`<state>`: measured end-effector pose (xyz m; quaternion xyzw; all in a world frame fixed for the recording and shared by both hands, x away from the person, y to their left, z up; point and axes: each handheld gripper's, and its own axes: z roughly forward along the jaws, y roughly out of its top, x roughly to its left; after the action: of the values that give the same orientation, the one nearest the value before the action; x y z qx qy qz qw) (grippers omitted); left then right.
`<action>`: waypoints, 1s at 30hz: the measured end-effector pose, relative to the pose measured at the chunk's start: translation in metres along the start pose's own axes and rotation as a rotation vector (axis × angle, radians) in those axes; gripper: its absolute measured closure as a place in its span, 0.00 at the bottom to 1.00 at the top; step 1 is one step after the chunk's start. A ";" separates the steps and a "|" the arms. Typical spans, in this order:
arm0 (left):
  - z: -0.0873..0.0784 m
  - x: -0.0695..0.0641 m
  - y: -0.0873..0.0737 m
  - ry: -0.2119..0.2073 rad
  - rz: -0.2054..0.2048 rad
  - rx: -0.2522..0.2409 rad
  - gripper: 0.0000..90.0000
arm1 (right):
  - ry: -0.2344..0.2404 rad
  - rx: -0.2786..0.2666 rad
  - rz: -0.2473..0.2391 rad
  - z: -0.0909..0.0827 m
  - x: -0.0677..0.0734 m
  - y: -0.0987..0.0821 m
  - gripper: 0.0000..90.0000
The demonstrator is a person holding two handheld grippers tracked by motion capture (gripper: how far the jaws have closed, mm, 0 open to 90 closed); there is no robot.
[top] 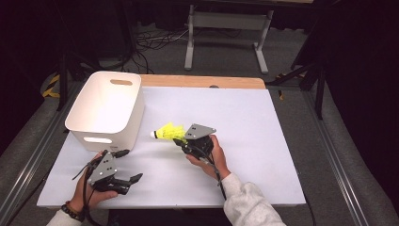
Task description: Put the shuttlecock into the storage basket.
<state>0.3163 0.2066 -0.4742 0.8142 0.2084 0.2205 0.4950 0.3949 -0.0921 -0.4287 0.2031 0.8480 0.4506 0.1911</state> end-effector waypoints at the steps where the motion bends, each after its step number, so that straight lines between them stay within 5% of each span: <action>1: 0.008 0.000 0.004 -0.018 0.005 0.001 0.12 | 0.001 -0.003 -0.011 -0.004 0.003 -0.001 0.95; 8: 0.045 -0.006 0.028 -0.032 0.062 0.024 0.12 | 0.044 -0.017 -0.043 -0.026 0.015 -0.003 0.95; 14: 0.062 -0.007 0.040 -0.021 0.067 0.036 0.26 | 0.065 -0.007 -0.066 -0.039 0.021 -0.005 0.94; 22: 0.070 -0.011 0.044 -0.038 0.111 0.094 0.47 | 0.096 0.084 -0.143 -0.037 0.032 -0.006 0.93; 30: 0.081 -0.018 0.045 -0.066 0.155 0.165 0.53 | 0.098 0.184 -0.242 -0.030 0.048 0.000 0.88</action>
<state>0.3530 0.1197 -0.4702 0.8725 0.1458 0.2136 0.4145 0.3397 -0.0879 -0.4202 0.0940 0.9123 0.3541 0.1831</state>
